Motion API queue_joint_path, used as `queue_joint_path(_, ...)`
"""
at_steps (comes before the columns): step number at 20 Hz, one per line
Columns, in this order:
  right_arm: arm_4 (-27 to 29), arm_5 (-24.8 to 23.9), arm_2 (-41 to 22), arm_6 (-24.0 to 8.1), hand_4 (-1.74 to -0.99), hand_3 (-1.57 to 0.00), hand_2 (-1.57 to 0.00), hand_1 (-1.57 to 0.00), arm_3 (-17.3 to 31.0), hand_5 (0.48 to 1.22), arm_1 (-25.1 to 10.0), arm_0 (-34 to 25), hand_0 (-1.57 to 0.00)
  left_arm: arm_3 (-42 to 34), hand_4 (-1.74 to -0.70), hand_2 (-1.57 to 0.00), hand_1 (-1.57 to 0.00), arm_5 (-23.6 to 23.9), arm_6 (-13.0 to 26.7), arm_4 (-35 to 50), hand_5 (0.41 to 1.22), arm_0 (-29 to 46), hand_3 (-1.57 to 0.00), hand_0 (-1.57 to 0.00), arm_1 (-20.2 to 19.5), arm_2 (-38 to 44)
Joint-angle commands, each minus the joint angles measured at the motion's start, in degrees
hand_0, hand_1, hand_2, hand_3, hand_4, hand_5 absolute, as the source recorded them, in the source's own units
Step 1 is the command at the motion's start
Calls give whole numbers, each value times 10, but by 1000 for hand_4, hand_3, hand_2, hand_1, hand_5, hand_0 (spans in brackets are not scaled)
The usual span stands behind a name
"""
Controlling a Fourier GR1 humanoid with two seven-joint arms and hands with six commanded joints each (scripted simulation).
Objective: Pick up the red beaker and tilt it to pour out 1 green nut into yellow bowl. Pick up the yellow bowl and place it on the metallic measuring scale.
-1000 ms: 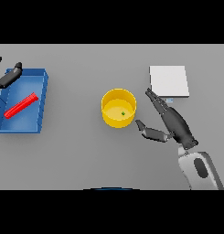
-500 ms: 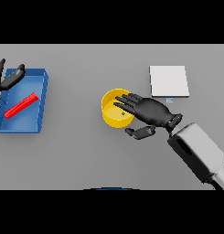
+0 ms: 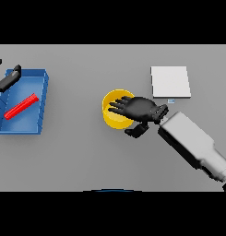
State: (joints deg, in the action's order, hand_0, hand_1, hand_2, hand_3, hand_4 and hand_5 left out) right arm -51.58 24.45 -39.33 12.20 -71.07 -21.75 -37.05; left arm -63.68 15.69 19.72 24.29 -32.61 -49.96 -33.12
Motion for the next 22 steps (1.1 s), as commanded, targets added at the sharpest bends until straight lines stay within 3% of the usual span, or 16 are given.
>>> queue_joint_path(1,-5,4,-7,0,-1250,1,1,1,6,708,3,-7,1,0,-724,1,1,0,0,0,688,3,1,1,0,-1)
queue_joint_path(8,-12,34,-24,0,-1297,1,1,1,62,753,22,-43,1,4,-718,1,1,-4,-3,2,688,-1,1,1,1,1)
queue_joint_path(11,-3,45,-17,-23,-1336,-43,-19,-16,65,810,35,-38,-3,1,-713,1,1,-4,-5,3,686,0,1,1,-5,4)
queue_joint_path(13,-5,50,-20,-18,-1387,-173,-176,-236,67,873,32,-36,-287,-11,-714,1,1,-1,-7,4,691,9,1,1,-11,3)
queue_joint_path(14,-8,45,-22,-13,-1420,-262,-310,-473,70,943,32,-37,-544,-1,-716,1,1,-8,-7,7,692,5,1,1,-8,6)
queue_joint_path(17,-9,41,-24,0,-1552,-574,-870,-1009,71,1079,30,-41,-1045,-4,-719,1,1,-7,-10,5,693,6,1,1,-9,4)
queue_joint_path(19,-4,38,-24,2,-1614,-834,-1122,-1211,63,1130,25,-38,-1235,-4,-724,1,1,1,-11,3,696,6,1,1,-4,5)
queue_joint_path(22,-6,28,-29,2,-1676,-1117,-1222,-1387,67,1174,25,-43,-1399,-3,-725,1,1,-6,-13,3,694,5,1,1,-5,3)
